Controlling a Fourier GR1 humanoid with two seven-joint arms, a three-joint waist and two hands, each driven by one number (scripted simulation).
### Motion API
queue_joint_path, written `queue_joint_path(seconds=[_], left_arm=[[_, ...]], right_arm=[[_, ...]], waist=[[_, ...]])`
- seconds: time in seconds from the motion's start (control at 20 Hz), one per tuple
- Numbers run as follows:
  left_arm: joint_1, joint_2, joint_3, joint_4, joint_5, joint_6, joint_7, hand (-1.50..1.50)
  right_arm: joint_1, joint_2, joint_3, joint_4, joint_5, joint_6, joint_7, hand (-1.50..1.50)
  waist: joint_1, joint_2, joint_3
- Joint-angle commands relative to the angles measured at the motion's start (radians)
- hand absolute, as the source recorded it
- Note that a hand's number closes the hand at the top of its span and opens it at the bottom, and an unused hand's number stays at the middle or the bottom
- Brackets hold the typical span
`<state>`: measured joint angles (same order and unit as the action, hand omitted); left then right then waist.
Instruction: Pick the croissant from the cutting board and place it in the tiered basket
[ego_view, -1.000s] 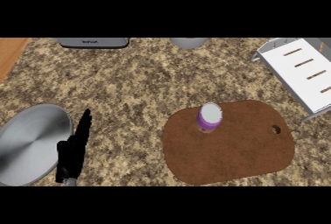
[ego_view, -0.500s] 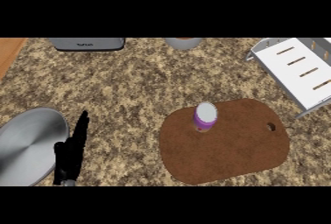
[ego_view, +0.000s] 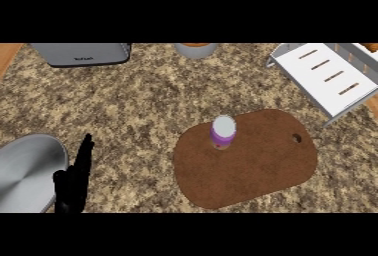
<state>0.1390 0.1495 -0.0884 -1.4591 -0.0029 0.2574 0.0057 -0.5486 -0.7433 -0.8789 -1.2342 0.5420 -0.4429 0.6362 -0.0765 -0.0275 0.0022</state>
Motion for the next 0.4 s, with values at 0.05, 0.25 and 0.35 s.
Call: queue_joint_path(seconds=[0.05,0.25,0.35], left_arm=[[0.039,0.024,0.041,0.021,0.032,-0.018,0.007,0.00],[0.045,0.001,0.013,-0.003,0.015,-0.004,0.017,0.00],[0.064,-0.005,0.006,0.020,-0.006,0.007,-0.022,0.00]], right_arm=[[0.212,-0.023,-0.133,-0.260,-0.122,0.197,0.080,-1.50],[0.380,0.053,-0.281,-0.457,-0.257,0.336,0.105,-1.50],[0.454,0.093,-0.377,-0.517,-0.356,0.407,0.067,-1.50]], waist=[[-0.038,-0.003,-0.005],[-0.028,0.002,-0.003],[-0.033,0.003,-0.003]])
